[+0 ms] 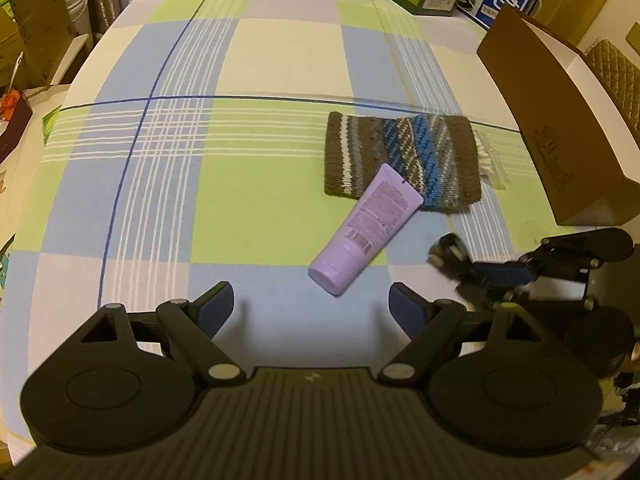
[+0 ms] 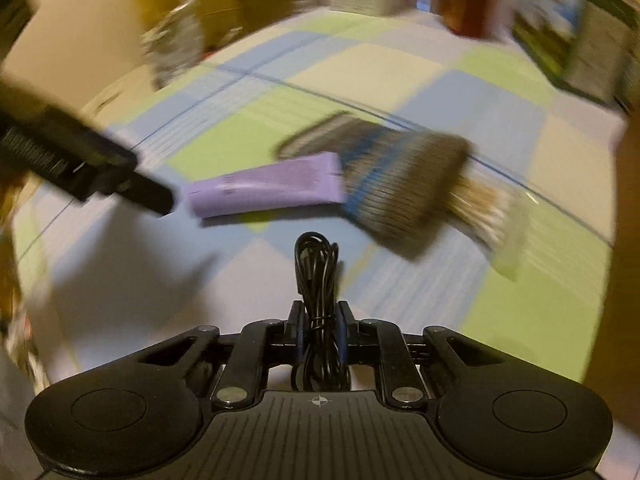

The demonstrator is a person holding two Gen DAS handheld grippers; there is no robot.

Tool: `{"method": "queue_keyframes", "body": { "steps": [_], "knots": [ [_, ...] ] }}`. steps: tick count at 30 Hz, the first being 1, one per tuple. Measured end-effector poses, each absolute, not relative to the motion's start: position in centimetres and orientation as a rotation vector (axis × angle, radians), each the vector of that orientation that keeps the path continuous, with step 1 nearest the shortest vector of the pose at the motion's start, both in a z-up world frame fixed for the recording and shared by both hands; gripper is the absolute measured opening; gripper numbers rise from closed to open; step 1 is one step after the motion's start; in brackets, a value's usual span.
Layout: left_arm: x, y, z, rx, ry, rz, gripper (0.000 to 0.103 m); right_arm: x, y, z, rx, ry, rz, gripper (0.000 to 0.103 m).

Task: Organize objects
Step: 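Close the left tool on the purple tube while the right tool lifts the black cable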

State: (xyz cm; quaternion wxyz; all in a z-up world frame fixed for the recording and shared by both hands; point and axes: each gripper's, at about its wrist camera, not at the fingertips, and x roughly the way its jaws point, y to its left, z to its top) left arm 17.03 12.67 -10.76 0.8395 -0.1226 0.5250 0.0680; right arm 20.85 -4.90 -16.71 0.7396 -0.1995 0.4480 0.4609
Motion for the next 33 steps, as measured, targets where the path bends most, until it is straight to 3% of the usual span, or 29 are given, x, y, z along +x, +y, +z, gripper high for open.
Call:
{"method": "queue_keyframes", "body": {
  "steps": [11, 20, 23, 24, 27, 33],
  "knots": [
    [19.5, 10.7, -11.5, -0.107, 1.092, 0.030, 0.081, 23.7, -8.9, -15.9, -0.259, 1.014, 0.743, 0.013],
    [23.0, 9.1, -14.6, 0.038, 1.119, -0.033, 0.056, 23.5, -8.9, -16.0, -0.238, 1.001, 0.722, 0.016],
    [23.2, 8.9, -14.6, 0.033, 1.104, -0.046, 0.046, 23.4, -9.1, -16.1, -0.233, 0.993, 0.724, 0.023],
    [23.3, 8.8, -14.5, 0.029, 1.103, -0.051, 0.036, 23.4, -9.1, -16.1, -0.234, 0.990, 0.724, 0.030],
    [23.2, 8.5, -14.4, 0.009, 1.109, -0.027, 0.033, 23.2, -9.0, -16.2, -0.252, 0.980, 0.721, 0.040],
    [21.4, 8.7, -13.7, -0.158, 1.153, 0.054, 0.027, 22.8, -8.8, -16.3, -0.298, 0.950, 0.735, 0.040]
  ]
}}
